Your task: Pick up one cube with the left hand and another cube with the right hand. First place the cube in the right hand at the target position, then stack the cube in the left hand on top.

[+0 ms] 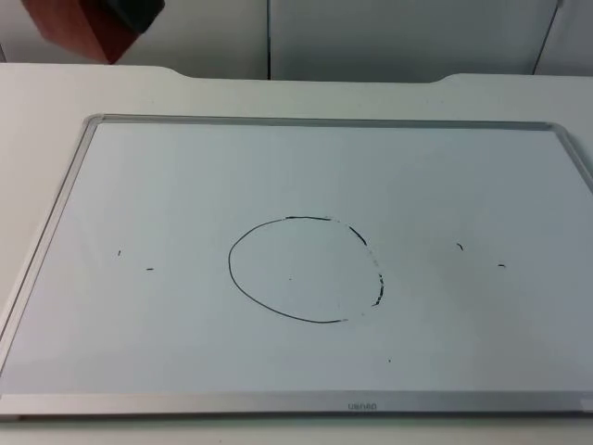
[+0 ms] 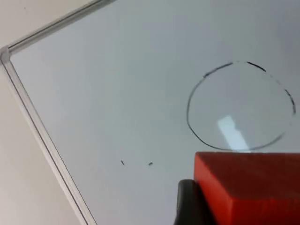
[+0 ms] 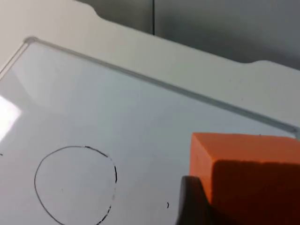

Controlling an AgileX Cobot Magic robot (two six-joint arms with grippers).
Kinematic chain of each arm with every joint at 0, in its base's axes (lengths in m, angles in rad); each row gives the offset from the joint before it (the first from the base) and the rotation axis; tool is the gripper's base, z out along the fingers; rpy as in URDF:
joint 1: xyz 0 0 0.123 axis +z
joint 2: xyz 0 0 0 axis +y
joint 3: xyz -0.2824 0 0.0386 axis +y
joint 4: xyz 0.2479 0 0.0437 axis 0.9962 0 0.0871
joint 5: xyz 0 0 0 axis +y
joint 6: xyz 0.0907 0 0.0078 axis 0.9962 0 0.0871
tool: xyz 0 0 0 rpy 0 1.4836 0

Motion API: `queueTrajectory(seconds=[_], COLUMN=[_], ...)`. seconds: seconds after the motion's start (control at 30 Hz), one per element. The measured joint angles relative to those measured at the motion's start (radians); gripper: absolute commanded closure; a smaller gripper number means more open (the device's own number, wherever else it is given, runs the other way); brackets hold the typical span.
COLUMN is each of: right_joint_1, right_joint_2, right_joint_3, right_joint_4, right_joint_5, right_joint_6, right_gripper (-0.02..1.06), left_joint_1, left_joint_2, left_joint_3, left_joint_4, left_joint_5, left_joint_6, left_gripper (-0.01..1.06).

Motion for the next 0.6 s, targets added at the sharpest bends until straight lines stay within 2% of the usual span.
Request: queueTrajectory(seconds=[0.17, 0.2, 0.33, 0.6], right_joint_1=[0.075, 0.075, 0.168, 0.283], right_joint_2=[0.154, 0.154, 0.330, 0.503], right_joint_3=[-0.019, -0.019, -0.019, -0.019], right_joint_4=[0.000, 0.000, -0.004, -0.040], right_joint_5=[-0.005, -0.005, -0.034, -0.099], right_joint_6=[0.002, 0.002, 0.050, 0.135], right_gripper=[1.05, 1.05, 1.05, 1.05], left_joint_1=[-0.101, -0.101, -0.198, -0.229], left_joint_2=[-0.081, -0.081, -0.154, -0.214], left_joint_3=[0.007, 0.007, 0.086, 0.217], left_joint_4=[0.000, 0.000, 0.000, 0.000], left_joint_5=[0.078, 0.078, 0.094, 0.083], left_joint_6=[0.002, 0.002, -0.009, -0.042], left_gripper=[1.05, 1.05, 1.05, 1.05])
